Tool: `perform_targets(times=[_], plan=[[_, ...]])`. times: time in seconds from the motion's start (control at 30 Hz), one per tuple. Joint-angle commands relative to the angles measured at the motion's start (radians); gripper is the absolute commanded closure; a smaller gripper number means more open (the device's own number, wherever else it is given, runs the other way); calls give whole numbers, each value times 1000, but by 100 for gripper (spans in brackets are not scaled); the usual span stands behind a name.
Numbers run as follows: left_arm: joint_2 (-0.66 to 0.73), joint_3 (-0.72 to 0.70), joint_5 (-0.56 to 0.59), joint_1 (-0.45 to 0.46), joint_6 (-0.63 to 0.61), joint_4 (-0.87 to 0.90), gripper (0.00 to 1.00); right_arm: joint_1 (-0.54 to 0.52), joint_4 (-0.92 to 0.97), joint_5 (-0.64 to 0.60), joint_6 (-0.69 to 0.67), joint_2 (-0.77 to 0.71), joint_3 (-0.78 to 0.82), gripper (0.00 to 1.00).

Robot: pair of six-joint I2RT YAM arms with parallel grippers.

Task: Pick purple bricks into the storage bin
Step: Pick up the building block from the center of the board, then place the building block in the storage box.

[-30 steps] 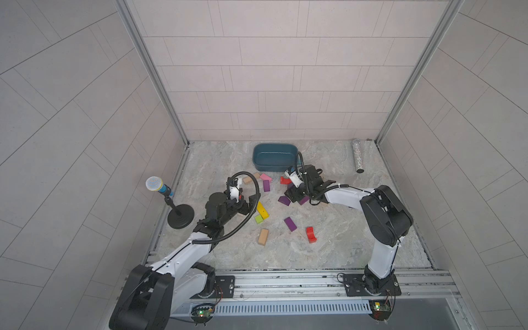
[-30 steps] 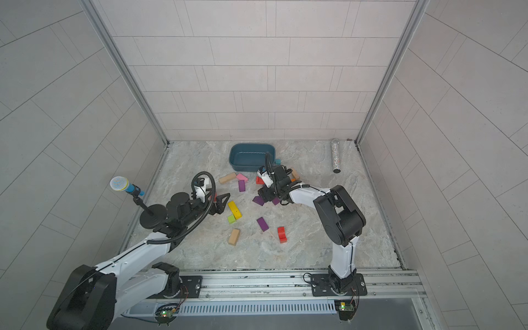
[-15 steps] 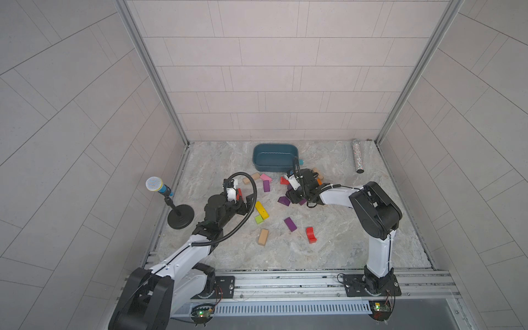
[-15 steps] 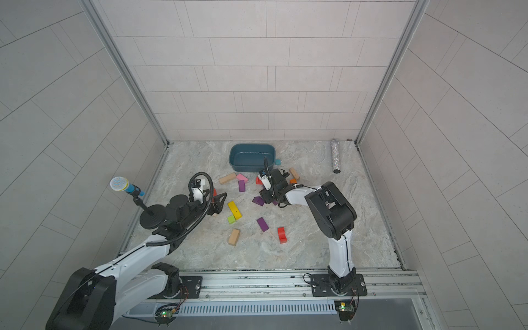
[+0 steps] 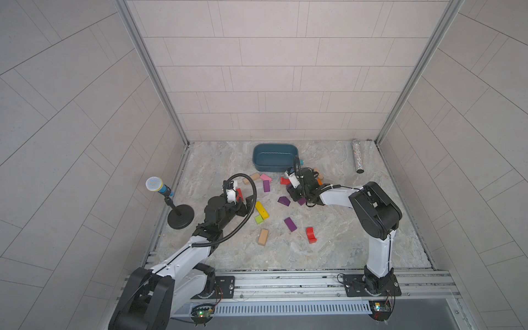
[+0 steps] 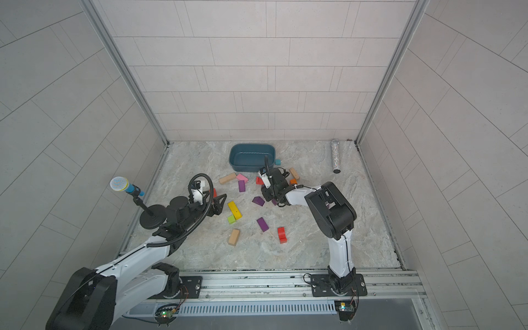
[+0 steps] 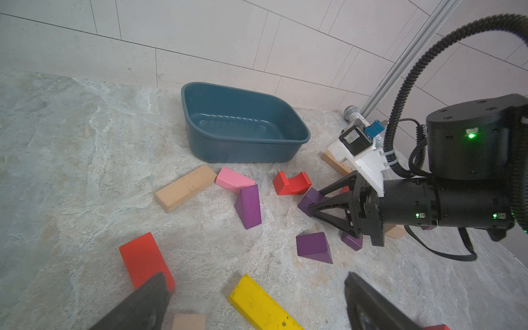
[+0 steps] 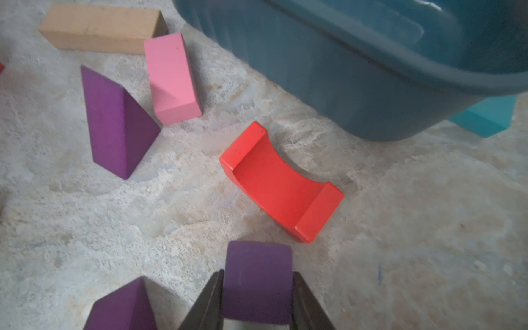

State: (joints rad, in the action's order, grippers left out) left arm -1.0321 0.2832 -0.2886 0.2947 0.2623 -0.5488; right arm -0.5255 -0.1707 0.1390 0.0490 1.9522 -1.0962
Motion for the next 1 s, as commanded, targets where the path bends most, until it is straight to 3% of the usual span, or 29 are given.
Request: perform_targets(times=[0.0,0.37,0.67,0.8,0.97], plan=[[10,-4,-5,1,7,-25,0,-4,-1,-18,-2,8,-16,65],[7,-4,9,1,5,-27,0,-4,22,1,-6,6,-37,88],[9,-4,16,1,3,-22,0,-5,116,26,-13,-119,-64,92],[10,-4,21,1,2,-19,0,0,171,24,-38,-129,-166,92],[24,-4,21,1,2,-11,0,54,241,59,-52,11,-380,93]])
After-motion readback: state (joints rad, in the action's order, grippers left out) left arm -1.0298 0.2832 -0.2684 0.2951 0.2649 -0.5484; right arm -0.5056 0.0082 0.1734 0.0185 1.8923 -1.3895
